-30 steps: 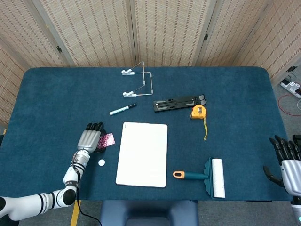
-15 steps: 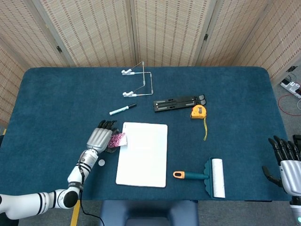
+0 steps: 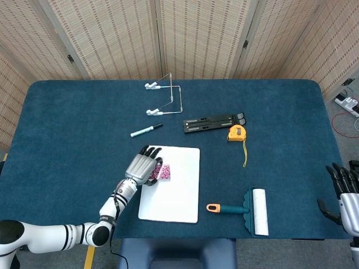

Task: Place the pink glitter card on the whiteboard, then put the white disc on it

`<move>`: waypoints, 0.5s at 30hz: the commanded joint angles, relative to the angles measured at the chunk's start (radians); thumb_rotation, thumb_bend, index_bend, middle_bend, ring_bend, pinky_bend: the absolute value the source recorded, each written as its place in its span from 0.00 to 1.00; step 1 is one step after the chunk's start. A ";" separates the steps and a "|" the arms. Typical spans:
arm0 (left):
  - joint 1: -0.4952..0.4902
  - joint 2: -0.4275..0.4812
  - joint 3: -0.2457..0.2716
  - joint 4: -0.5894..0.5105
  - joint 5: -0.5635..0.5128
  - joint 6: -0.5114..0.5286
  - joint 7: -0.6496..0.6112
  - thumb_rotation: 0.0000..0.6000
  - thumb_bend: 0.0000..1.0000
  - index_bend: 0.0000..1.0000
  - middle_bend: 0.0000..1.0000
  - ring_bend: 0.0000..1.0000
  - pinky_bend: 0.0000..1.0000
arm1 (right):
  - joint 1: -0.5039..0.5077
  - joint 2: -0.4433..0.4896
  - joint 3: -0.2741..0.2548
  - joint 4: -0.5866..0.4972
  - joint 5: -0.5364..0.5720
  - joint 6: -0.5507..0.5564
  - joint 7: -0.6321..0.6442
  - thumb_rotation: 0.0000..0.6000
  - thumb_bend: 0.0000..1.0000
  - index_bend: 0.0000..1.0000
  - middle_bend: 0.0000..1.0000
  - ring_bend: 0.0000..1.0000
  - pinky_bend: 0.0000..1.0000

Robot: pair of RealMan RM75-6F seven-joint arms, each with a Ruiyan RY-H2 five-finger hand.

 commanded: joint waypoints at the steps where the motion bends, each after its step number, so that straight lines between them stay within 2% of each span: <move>1: -0.006 0.005 0.014 -0.013 -0.012 -0.009 0.003 1.00 0.31 0.24 0.09 0.08 0.00 | 0.000 0.001 0.001 0.000 0.001 -0.001 0.001 1.00 0.36 0.00 0.06 0.05 0.00; 3: 0.000 0.012 0.022 -0.023 -0.002 -0.001 -0.007 1.00 0.29 0.16 0.09 0.08 0.00 | 0.002 0.000 0.001 -0.001 0.000 -0.003 -0.001 1.00 0.36 0.00 0.06 0.05 0.00; 6: 0.018 0.030 0.033 -0.045 0.026 0.017 -0.033 1.00 0.28 0.13 0.09 0.07 0.00 | 0.007 -0.001 0.003 -0.001 -0.002 -0.010 -0.002 1.00 0.36 0.00 0.06 0.05 0.00; 10: 0.050 0.069 0.051 -0.082 0.075 0.043 -0.078 1.00 0.28 0.17 0.09 0.07 0.00 | 0.013 -0.002 0.005 -0.001 -0.003 -0.017 -0.003 1.00 0.36 0.00 0.06 0.05 0.00; 15: 0.106 0.133 0.097 -0.123 0.164 0.082 -0.138 1.00 0.28 0.26 0.09 0.07 0.00 | 0.015 -0.001 0.007 0.000 -0.004 -0.019 -0.001 1.00 0.36 0.00 0.06 0.05 0.00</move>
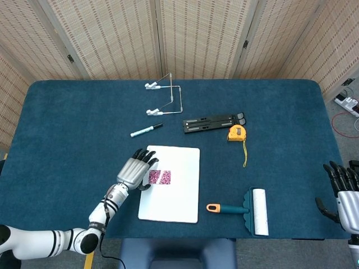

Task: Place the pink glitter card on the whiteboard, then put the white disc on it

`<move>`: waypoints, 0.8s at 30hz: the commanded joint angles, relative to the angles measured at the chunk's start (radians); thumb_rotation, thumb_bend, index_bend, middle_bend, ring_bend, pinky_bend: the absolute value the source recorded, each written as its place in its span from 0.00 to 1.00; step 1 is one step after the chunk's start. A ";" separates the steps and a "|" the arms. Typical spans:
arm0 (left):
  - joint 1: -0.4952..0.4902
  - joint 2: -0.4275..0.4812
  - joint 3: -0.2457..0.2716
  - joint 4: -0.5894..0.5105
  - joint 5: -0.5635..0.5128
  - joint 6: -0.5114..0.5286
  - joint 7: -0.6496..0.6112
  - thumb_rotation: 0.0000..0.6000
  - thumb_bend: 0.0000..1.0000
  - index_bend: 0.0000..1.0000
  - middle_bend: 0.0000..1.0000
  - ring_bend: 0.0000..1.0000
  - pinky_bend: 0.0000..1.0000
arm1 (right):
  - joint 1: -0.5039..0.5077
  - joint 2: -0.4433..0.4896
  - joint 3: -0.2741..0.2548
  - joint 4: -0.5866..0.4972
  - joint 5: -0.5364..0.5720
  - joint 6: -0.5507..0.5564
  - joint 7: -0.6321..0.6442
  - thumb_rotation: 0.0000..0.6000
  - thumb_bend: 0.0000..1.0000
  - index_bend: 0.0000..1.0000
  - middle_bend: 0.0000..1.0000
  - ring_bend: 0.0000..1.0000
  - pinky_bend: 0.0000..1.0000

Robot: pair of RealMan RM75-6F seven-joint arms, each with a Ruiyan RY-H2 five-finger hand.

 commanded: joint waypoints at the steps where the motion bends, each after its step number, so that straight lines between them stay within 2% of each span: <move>1: 0.044 0.047 0.042 -0.029 0.067 0.030 -0.043 1.00 0.28 0.28 0.09 0.07 0.00 | 0.001 0.000 0.000 0.001 0.001 -0.002 0.001 1.00 0.36 0.00 0.06 0.05 0.00; 8: 0.126 0.112 0.128 -0.051 0.232 0.082 -0.127 1.00 0.28 0.37 0.09 0.08 0.00 | 0.010 0.001 0.002 -0.004 -0.002 -0.012 -0.005 1.00 0.36 0.00 0.06 0.04 0.00; 14: 0.174 0.138 0.175 -0.035 0.315 0.104 -0.161 1.00 0.28 0.38 0.09 0.08 0.00 | 0.016 0.005 0.004 -0.015 0.000 -0.019 -0.017 1.00 0.36 0.00 0.06 0.04 0.00; 18: 0.196 0.137 0.195 -0.010 0.339 0.101 -0.160 1.00 0.28 0.39 0.09 0.08 0.00 | 0.021 0.003 0.005 -0.020 -0.001 -0.025 -0.023 1.00 0.36 0.00 0.06 0.04 0.00; 24: 0.216 0.118 0.192 0.030 0.341 0.082 -0.175 1.00 0.29 0.40 0.09 0.09 0.00 | 0.025 0.000 0.004 -0.026 -0.003 -0.028 -0.030 1.00 0.36 0.00 0.06 0.04 0.00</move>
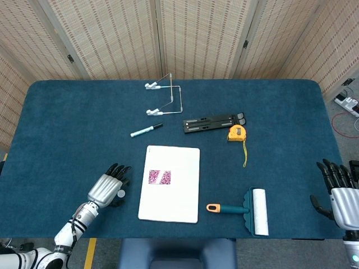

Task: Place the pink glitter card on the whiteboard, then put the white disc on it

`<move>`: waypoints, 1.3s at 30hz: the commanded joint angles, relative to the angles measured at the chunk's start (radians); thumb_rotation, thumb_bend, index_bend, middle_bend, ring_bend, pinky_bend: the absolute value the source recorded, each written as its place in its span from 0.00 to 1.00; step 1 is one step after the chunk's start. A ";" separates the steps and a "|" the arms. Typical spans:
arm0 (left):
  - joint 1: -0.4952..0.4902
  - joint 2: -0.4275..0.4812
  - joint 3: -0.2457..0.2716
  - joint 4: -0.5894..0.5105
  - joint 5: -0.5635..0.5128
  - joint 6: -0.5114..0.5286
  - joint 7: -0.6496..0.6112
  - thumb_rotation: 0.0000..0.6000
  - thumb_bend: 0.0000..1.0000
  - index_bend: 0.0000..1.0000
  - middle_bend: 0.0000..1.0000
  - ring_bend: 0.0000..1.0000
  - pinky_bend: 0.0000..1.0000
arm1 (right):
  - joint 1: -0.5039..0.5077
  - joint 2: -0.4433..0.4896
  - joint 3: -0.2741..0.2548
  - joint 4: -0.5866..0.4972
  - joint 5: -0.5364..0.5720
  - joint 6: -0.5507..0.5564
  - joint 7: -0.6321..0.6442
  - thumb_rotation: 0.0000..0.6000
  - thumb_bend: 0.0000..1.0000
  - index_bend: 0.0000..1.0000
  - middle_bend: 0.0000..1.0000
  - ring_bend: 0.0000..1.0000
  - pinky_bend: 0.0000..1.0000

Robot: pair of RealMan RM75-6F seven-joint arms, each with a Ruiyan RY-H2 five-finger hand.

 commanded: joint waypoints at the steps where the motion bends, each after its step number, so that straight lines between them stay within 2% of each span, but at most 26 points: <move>1: 0.009 -0.011 -0.004 0.017 0.002 -0.008 -0.007 1.00 0.29 0.40 0.09 0.09 0.00 | 0.000 -0.001 0.000 -0.002 0.000 0.002 -0.002 1.00 0.36 0.00 0.06 0.04 0.00; 11: 0.031 -0.043 -0.020 0.066 0.003 -0.033 -0.019 1.00 0.30 0.42 0.09 0.08 0.00 | -0.005 -0.003 -0.004 -0.006 -0.001 0.010 -0.008 1.00 0.36 0.00 0.06 0.04 0.00; 22: 0.042 -0.044 -0.039 0.086 -0.001 -0.062 -0.034 1.00 0.38 0.44 0.10 0.09 0.00 | -0.010 -0.004 -0.006 -0.013 -0.003 0.016 -0.014 1.00 0.36 0.00 0.06 0.04 0.00; 39: 0.058 -0.051 -0.064 0.100 0.010 -0.064 -0.039 1.00 0.39 0.50 0.11 0.09 0.00 | -0.010 -0.002 -0.007 -0.025 -0.003 0.016 -0.027 1.00 0.36 0.00 0.06 0.04 0.00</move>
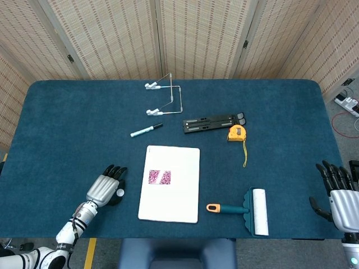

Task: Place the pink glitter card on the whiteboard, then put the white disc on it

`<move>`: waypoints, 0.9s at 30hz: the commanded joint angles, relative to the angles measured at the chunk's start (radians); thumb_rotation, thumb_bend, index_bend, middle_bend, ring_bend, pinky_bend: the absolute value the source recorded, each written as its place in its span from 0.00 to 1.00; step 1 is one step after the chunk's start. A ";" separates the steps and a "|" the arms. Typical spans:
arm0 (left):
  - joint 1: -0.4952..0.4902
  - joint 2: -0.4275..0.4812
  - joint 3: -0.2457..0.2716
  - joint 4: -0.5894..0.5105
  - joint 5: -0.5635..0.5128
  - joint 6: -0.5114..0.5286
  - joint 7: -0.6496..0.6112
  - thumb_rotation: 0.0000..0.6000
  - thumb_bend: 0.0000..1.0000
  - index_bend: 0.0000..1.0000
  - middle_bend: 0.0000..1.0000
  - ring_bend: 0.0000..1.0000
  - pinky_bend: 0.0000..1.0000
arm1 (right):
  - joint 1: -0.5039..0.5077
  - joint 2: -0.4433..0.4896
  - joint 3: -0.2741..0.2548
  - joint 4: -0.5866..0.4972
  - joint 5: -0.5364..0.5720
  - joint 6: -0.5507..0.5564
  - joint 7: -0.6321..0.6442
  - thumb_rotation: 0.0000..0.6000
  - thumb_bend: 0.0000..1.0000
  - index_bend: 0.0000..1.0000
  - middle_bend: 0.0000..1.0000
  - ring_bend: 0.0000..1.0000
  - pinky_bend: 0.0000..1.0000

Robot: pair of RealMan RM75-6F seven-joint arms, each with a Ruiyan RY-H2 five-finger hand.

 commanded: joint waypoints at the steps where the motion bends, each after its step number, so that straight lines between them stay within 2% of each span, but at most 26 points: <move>1: -0.001 0.004 -0.009 -0.010 0.002 0.003 -0.001 1.00 0.39 0.50 0.11 0.09 0.00 | 0.001 0.000 0.000 0.000 -0.001 -0.001 0.001 1.00 0.36 0.00 0.06 0.04 0.00; 11: -0.068 0.007 -0.094 -0.074 -0.013 -0.025 0.057 1.00 0.39 0.50 0.11 0.09 0.00 | -0.001 0.007 0.000 -0.004 -0.006 0.005 0.002 1.00 0.36 0.00 0.06 0.04 0.00; 17: -0.145 -0.041 -0.152 -0.085 -0.093 -0.093 0.128 1.00 0.39 0.50 0.11 0.09 0.00 | -0.012 0.011 -0.001 0.001 0.001 0.018 0.012 1.00 0.36 0.00 0.06 0.04 0.00; 27: -0.248 -0.153 -0.197 -0.066 -0.245 -0.133 0.261 1.00 0.39 0.50 0.11 0.09 0.00 | -0.015 0.005 -0.001 0.028 0.008 0.013 0.040 1.00 0.36 0.00 0.06 0.04 0.00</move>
